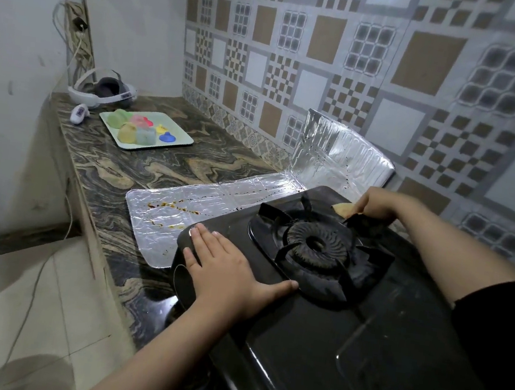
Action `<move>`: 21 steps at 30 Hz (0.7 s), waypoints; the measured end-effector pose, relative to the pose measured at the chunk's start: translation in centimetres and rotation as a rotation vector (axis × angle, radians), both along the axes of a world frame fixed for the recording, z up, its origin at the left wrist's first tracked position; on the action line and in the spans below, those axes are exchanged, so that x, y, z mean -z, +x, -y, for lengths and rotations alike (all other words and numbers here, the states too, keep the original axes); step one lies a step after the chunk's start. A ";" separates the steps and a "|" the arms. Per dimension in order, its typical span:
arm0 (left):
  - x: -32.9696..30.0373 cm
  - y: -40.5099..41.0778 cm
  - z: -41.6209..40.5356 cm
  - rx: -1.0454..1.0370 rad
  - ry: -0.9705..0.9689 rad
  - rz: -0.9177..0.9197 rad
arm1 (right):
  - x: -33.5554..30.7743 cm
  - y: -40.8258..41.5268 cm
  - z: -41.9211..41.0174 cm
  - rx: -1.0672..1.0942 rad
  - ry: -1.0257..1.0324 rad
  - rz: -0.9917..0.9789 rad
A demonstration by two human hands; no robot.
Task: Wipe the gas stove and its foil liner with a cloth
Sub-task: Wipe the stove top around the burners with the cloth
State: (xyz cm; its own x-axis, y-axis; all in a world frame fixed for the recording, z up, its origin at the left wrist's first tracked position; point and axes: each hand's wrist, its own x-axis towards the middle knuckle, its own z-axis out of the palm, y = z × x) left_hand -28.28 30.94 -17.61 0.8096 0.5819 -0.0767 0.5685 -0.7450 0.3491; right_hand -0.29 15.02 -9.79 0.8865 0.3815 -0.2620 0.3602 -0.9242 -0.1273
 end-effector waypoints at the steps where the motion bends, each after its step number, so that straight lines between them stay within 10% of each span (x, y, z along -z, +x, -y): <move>1: 0.0 0.0 0.0 -0.002 -0.003 0.004 | 0.1 -0.3 0.3 0.008 0.008 -0.010; 21: -0.1 -0.3 -0.2 0.031 -0.032 0.030 | 0.0 -8.2 11.4 0.243 0.063 -0.032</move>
